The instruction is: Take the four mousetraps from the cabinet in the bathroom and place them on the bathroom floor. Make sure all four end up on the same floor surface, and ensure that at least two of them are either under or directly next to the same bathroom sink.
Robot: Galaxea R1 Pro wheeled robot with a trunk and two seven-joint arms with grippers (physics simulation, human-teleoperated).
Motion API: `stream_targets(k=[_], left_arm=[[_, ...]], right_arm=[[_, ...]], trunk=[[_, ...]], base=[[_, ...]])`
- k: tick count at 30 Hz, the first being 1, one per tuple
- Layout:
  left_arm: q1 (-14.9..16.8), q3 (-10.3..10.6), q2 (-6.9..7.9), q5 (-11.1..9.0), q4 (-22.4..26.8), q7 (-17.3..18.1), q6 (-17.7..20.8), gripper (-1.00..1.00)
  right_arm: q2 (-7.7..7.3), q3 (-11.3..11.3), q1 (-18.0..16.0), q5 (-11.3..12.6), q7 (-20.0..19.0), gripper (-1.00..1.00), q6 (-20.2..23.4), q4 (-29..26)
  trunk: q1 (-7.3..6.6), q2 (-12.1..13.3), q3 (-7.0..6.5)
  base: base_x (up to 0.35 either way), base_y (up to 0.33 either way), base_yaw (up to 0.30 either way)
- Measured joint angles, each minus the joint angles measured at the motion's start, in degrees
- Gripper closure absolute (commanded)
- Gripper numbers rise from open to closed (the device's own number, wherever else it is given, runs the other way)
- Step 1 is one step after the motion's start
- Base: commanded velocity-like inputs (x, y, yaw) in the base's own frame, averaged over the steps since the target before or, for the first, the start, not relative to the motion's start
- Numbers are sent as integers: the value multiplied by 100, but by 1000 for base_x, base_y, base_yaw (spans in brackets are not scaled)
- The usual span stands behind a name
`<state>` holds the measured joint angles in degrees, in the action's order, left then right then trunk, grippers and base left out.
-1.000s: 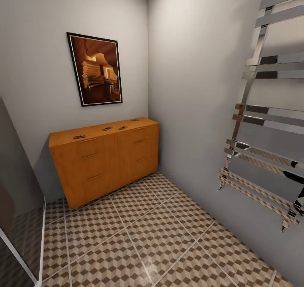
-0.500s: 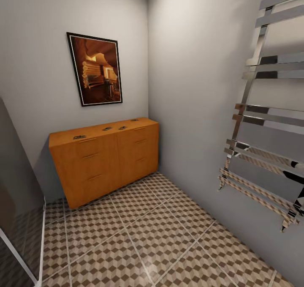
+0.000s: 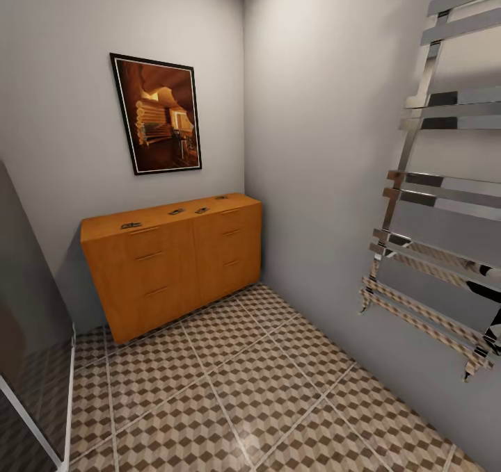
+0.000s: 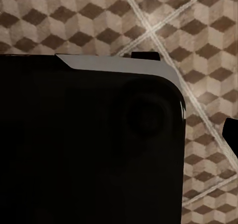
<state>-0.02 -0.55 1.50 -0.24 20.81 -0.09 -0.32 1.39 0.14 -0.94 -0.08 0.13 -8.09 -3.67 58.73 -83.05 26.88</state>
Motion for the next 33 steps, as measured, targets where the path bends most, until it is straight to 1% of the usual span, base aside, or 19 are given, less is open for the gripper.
stream_targets(k=[4, 6, 9, 11, 19, 24, 26, 27, 33], left_arm=[[1, -4, 35, 0, 281, -4, 3, -100], [2, -7, 42, 0, 488, -8, 7, -100], [2, -8, 43, 0, 716, -11, 14, -100], [2, -10, 43, 0, 953, -13, 27, -100], [2, -13, 37, -6, 1515, -24, 55, -100], [2, -15, 35, -11, 1877, -49, 67, -100], [2, -17, 31, -16, 2002, -85, 69, -100], [2, -20, 29, -19, 2129, -146, 70, -100], [3, -22, 21, -28, 2476, -416, 75, -100]], right_arm=[[-4, 1, 0, -5, 2, -100, -74, -104], [-6, 2, 0, -6, 3, -100, -93, -247], [-6, 2, 0, -7, 3, -100, -102, -399], [-10, 2, 0, -8, 5, -100, -107, -536], [-16, 7, 0, -29, 9, -100, -112, -924], [-28, 9, -1, -36, 11, -100, -116, -1332], [-35, 8, -1, -35, 11, -100, -115, -1475], [-41, 6, -1, -34, 11, -100, -115, -1613], [-54, 3, -1, -34, 11, -100, -114, -2039]], trunk=[[0, 0, 0], [0, 0, 0], [0, 0, 0], [0, 0, 0], [0, 0, 0], [0, 0, 0], [0, 0, 0], [0, 0, 0], [0, 0, 0]], base=[[0, 0, 0], [0, 0, 0], [0, 0, 0], [0, 0, 0], [0, 0, 0], [0, 0, 0], [0, 0, 0], [0, 0, 0], [0, 0, 0]])
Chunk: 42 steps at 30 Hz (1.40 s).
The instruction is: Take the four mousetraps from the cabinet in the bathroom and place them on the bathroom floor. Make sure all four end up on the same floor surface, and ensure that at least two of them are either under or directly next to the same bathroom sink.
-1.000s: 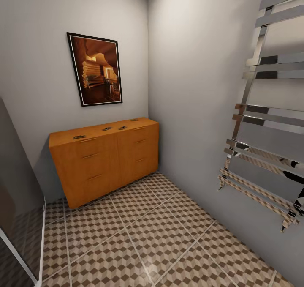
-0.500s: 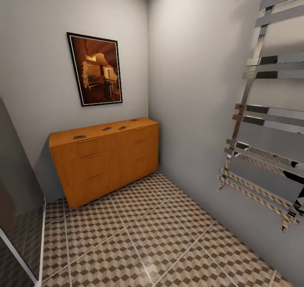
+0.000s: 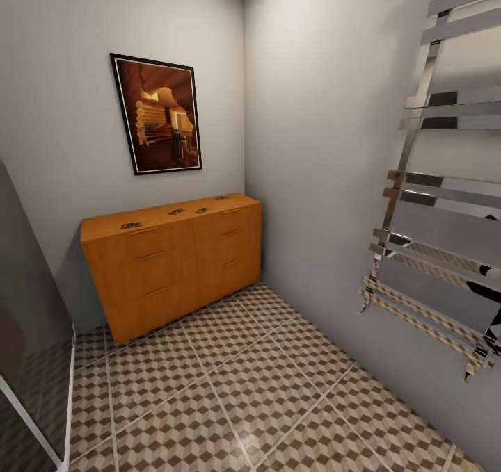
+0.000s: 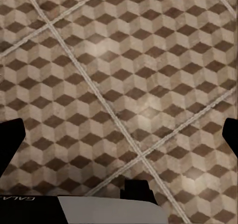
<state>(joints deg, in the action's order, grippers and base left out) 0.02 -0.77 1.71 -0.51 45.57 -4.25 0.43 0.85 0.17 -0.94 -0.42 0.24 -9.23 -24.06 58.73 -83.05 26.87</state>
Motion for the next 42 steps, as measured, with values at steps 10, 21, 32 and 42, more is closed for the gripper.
stream_targets(k=[10, 21, 32, 42], left_arm=[[2, 0, -14, -4, 366, -152, -2, -100], [1, 0, -11, 3, 396, -162, -32, -100], [4, 16, 3, 25, -42, -116, -98, -100], [4, 39, 28, 37, -900, -104, -1139, -100]], right_arm=[[2, -6, 0, -1, 7, -100, 20, -923], [11, -3, 0, -5, 13, -100, 49, -1661], [4, 4, 0, -31, 150, -100, 57, -2286], [-5, 14, 0, -291, 158, -100, 7, -2338]], trunk=[[0, 0, 0], [0, 0, 0], [0, 0, 0], [0, 0, 0]], base=[[0, 0, 0], [0, 0, 0], [0, 0, 0], [0, 0, 0]])
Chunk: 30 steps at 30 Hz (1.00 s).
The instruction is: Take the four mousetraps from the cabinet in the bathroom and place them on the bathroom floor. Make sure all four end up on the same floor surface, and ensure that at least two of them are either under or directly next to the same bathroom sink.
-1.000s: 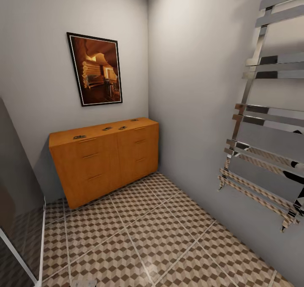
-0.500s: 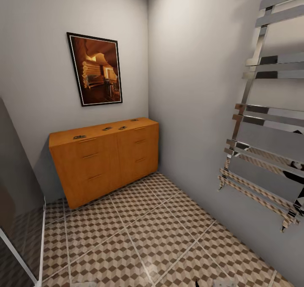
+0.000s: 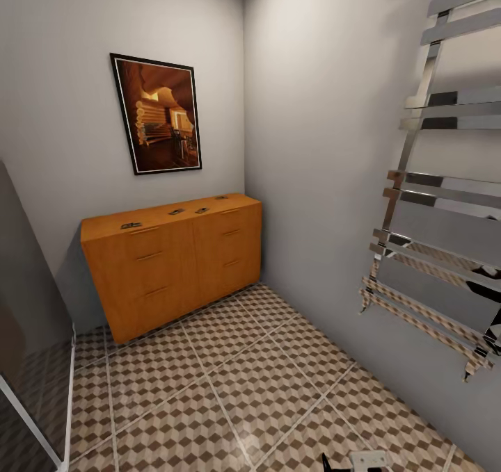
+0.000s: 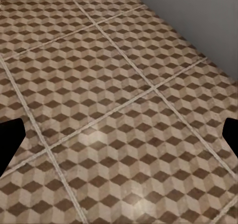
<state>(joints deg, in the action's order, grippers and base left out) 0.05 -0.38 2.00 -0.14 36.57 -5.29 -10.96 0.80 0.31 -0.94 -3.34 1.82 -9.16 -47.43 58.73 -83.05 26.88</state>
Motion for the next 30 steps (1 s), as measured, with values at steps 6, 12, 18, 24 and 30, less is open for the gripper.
stream_targets(k=[6, 12, 18, 24, 30], left_arm=[[2, -9, 34, 4, -445, 1, -644, -100], [2, -10, 43, 5, -547, 1, -801, -100], [0, -6, 45, 6, -570, 1, -852, -100], [-1, -3, 46, 6, -573, 1, -870, -100], [-1, 2, 46, -2, -581, 1, -877, -100]], right_arm=[[3, 5, 0, -42, -6, -100, -17, -4], [3, 10, 0, -53, -7, -100, -62, 6], [6, 15, 0, -56, -7, -100, -258, 26], [7, 13, 0, -56, -4, -100, -311, 29], [-3, 11, 0, -50, 1, -100, -329, 30]], trunk=[[0, 0, 0], [0, 0, 0], [0, 0, 0], [0, 0, 0], [0, 0, 0]], base=[[0, 0, 0], [0, 0, 0], [0, 0, 0], [0, 0, 0], [0, 0, 11]])
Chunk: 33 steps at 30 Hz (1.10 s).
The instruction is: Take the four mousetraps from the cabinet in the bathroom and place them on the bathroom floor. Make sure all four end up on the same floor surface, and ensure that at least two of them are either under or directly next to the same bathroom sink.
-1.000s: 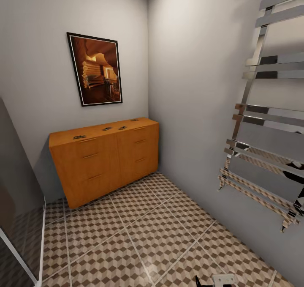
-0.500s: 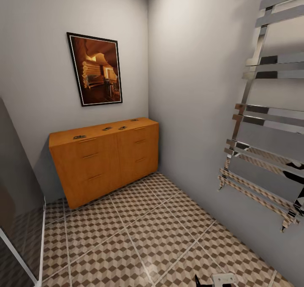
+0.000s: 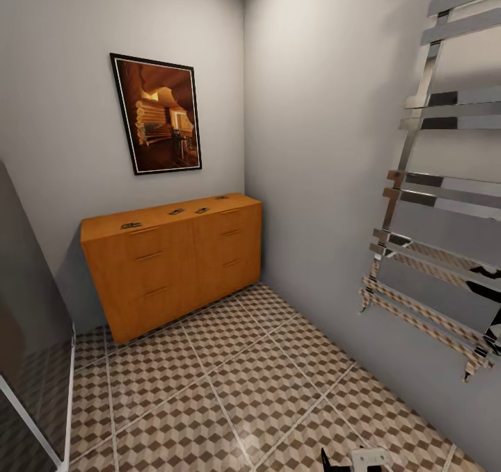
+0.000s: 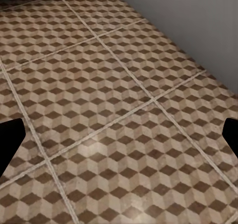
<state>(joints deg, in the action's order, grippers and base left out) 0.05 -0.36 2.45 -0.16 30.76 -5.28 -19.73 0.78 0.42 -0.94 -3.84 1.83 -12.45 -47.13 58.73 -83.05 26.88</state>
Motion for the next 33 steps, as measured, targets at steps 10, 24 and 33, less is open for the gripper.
stream_targets(k=[10, 24, 33], left_arm=[[-2, -3, -1, 0, -2, -2, 7, -100], [1, -3, -8, 0, -11, -9, 7, -100], [-1, -2, -15, -6, -19, -10, 7, -100]], right_arm=[[1, -1, 0, -2, 13, -100, -1, 0], [3, -1, -1, -1, 16, -100, 0, 0], [10, -2, 0, -3, 16, -100, 1, -1]], trunk=[[0, 0, 0], [-1, 0, 0], [-2, 0, 0]], base=[[0, 0, 217], [30, -30, 278], [179, -178, 261]])
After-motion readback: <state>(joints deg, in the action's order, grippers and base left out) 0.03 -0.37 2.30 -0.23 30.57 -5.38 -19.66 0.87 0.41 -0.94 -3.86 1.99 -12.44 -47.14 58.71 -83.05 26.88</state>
